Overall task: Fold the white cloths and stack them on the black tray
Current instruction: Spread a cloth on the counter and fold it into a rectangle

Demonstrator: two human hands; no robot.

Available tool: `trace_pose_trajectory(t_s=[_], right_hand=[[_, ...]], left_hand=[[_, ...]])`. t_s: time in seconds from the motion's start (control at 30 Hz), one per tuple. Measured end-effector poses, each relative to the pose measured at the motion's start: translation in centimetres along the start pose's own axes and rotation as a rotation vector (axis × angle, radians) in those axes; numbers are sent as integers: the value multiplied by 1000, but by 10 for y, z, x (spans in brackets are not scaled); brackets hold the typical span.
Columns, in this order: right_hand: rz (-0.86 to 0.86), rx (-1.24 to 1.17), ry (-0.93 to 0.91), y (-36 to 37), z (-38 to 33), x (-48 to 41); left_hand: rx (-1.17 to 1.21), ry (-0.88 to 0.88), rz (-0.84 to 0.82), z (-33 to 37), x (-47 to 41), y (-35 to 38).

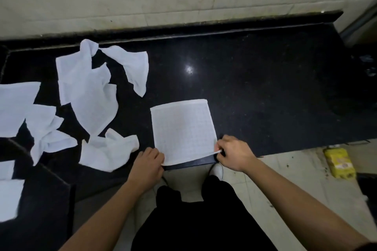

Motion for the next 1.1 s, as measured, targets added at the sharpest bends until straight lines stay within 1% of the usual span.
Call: trace_pose_trajectory(t_s=[0.1,0.2,0.23,0.33,0.43,0.57,0.67,0.77,1.03,1.1], right_hand=[[-17,-14,-33,11,2,6],[-33,-133,-32,5,7,3],[-15,-203,-17,0,8,-1],[121,-482,56,-19,11,-20],[176,-740,133,-36,12,-50],[203,-954,217,-50,14,-91],[214,-957,267,-53,15,-111],[229,-914,270,-57,15,-123],[249,-859,287,-59,13,-130],[268,-758,277,-59,10,-124]], left_hand=[[37,22,-33,1,8,4],[183,-20,3,-6,4,-4],[250,-69,20,-9,0,-10],[493,-285,85,-19,-14,-32],[750,-495,155,-33,-39,-50],[904,-682,211,-55,-73,-57],[941,-736,241,-67,-89,-55],[930,-761,252,-73,-98,-53],[853,-738,226,-78,-111,-46],[814,-695,262,-76,-108,-45]])
Point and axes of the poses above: each hand's wrist, its own x-axis away from the middle knuckle, its own y-axis out of the palm, z = x × y, the point moved 3 cm from there along -x, towards the middle knuckle, and after that the axes turned 6 degrees about -z, right-handed, at the moved point
